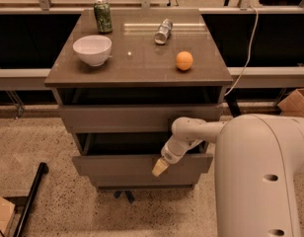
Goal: Open middle drawer
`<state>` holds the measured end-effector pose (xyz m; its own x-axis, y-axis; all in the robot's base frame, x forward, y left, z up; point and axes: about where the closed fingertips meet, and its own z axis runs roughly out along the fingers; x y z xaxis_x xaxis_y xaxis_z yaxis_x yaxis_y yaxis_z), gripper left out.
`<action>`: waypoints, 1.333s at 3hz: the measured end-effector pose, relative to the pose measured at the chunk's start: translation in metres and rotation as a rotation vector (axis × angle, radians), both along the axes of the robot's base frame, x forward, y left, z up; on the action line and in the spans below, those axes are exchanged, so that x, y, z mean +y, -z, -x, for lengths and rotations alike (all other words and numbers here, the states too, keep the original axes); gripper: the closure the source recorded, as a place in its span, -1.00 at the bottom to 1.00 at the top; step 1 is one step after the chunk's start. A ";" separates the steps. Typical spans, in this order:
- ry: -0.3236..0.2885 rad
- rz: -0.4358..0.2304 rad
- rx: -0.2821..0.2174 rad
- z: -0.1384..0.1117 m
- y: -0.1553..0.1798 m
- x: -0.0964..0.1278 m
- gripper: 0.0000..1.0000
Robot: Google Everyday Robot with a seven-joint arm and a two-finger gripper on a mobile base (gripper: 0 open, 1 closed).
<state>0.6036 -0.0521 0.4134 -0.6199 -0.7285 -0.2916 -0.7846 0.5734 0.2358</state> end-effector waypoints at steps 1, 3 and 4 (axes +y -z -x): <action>0.000 0.000 0.000 0.000 -0.003 0.000 0.49; 0.000 0.000 0.000 0.000 -0.003 0.000 1.00; 0.000 0.000 0.000 0.000 -0.003 0.000 0.65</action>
Offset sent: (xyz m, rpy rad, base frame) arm -0.1080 -0.0209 0.0213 0.1229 0.1851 0.1104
